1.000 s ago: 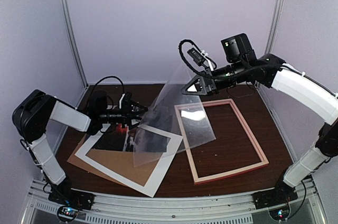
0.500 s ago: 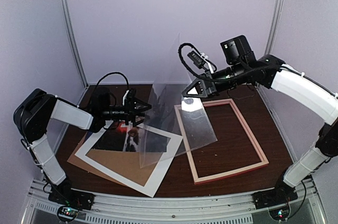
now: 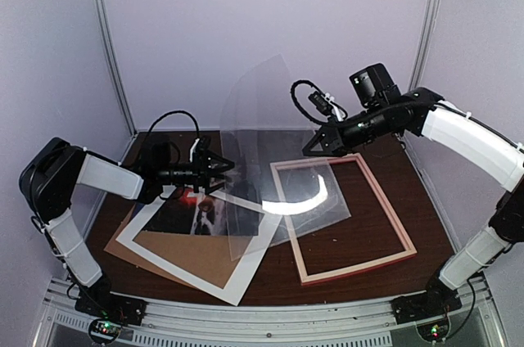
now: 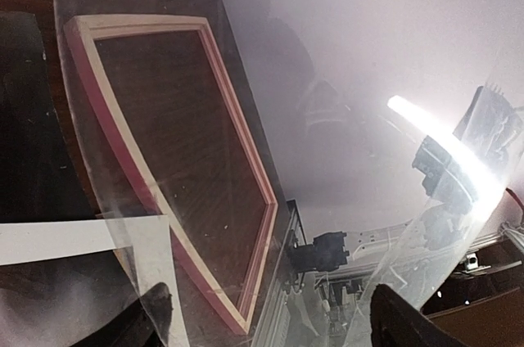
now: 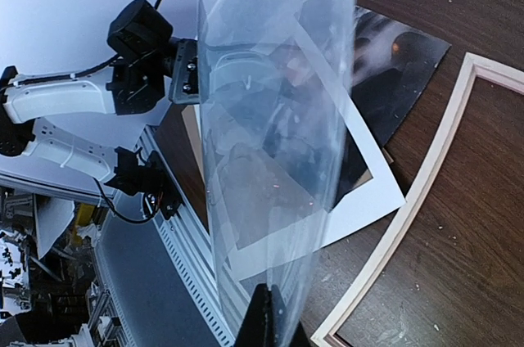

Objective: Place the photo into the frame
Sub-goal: Pass from the right arm to the left

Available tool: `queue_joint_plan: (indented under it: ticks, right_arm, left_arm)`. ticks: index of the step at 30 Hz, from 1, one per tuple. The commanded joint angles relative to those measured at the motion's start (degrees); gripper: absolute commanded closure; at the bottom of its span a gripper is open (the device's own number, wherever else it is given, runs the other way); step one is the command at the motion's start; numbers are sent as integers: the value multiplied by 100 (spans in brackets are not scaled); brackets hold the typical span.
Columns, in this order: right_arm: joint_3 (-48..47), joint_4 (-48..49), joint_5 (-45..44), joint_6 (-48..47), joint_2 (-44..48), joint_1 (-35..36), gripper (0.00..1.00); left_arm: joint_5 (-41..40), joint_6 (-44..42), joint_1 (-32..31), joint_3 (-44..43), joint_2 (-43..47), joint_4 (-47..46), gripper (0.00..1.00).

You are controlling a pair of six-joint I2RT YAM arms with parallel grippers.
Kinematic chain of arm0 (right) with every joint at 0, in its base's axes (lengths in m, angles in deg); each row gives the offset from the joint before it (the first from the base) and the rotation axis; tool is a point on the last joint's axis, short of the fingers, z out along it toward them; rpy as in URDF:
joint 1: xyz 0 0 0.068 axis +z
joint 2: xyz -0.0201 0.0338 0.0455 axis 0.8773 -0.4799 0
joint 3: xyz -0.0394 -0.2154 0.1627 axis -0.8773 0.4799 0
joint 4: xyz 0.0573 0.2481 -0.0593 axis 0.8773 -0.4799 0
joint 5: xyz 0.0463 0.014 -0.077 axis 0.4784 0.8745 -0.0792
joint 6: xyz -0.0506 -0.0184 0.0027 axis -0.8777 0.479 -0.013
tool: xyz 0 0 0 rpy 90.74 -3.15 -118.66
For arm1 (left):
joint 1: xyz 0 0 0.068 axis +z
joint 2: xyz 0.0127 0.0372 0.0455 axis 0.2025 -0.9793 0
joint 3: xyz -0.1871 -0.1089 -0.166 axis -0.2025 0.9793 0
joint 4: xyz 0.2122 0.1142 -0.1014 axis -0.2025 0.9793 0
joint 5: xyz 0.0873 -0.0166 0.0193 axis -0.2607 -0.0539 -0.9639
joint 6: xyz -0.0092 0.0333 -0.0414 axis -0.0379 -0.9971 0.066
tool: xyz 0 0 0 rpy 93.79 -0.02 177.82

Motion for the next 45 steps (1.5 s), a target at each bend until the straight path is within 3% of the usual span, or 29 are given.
queue_joint_plan:
  ticks: [1,28,40,45]
  right_arm:
    - [188,-135,-411,69,15,-105,100]
    - [770,-56,-917,297,-91,-551,100]
    - [1046,588,-376,665,-84,-573,100]
    - [1190,1010,-84,793,1,-558,100]
  left_arm:
    - [60,-258,-37,-129,374,-43,16]
    - [-176,-672,-37,-45,789,498,18]
    - [-154,-791,-37,-80,737,637,16]
    - [-156,-797,-37,-187,666,702,22]
